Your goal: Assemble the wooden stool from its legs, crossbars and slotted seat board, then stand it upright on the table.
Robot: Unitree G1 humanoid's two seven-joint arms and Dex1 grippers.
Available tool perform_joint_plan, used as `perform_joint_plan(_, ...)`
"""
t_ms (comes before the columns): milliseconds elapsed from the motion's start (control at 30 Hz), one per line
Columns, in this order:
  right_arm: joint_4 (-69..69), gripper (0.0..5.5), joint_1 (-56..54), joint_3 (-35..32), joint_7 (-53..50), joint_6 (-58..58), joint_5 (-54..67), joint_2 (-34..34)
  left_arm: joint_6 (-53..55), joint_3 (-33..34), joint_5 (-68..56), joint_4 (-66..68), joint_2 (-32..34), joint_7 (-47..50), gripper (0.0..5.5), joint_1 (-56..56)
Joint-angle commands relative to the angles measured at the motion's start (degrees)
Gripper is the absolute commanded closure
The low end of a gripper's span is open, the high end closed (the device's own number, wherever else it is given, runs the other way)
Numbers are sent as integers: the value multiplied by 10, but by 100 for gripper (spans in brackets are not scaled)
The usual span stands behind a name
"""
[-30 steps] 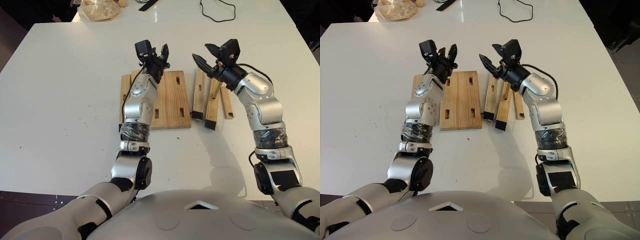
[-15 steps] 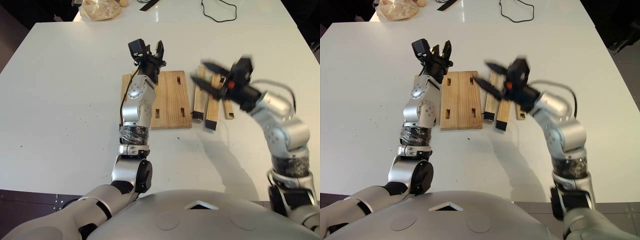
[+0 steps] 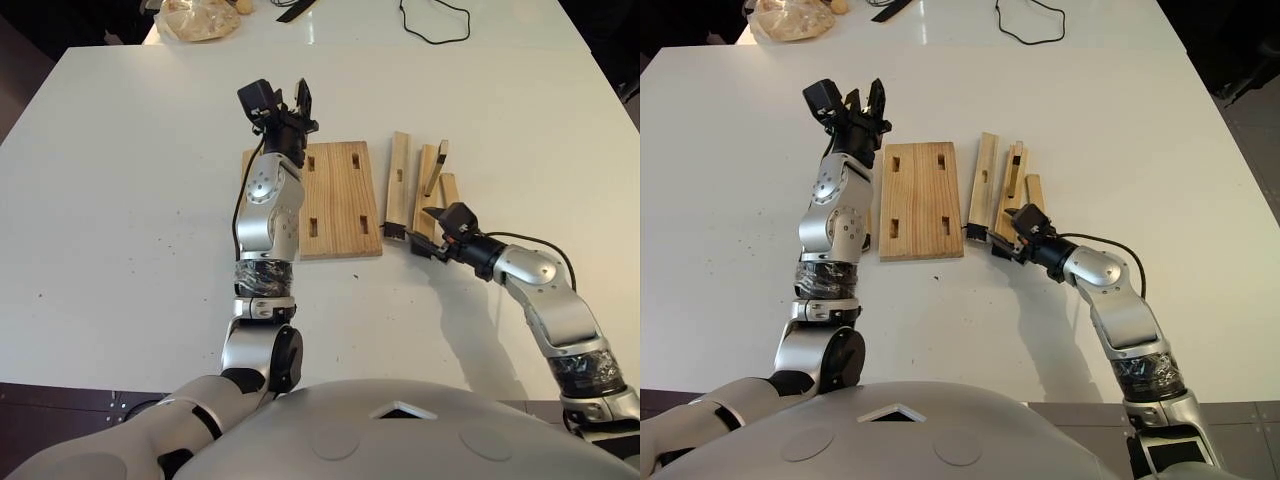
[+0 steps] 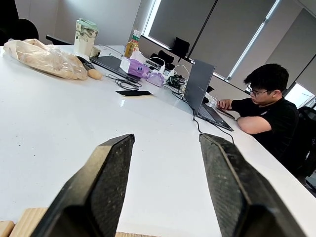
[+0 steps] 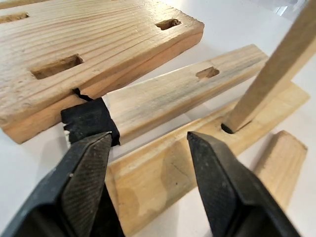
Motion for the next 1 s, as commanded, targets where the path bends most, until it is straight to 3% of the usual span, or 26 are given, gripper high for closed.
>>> perform_joint_plan(33, 24, 270, -13, -26, 18, -7, -8, -33, -5, 3, -3, 0, -12, 9, 305, 5)
perform_joint_plan(233, 0, 270, -38, -58, 5, 36, 40, 0, -11, 3, -7, -3, -13, 7, 305, 10)
perform_joint_plan(367, -21, 270, -38, -68, -58, 100, 43, 44, -12, 0, -7, 0, -15, 5, 305, 8)
perform_joint_plan(600, -51, 270, -8, -39, -148, 188, 12, 100, -13, -10, -8, 11, -20, 1, 305, 4)
perform_joint_plan(1000, -33, 270, -31, -51, -166, 186, 0, 96, -23, -22, -8, 22, -21, -5, 305, 3)
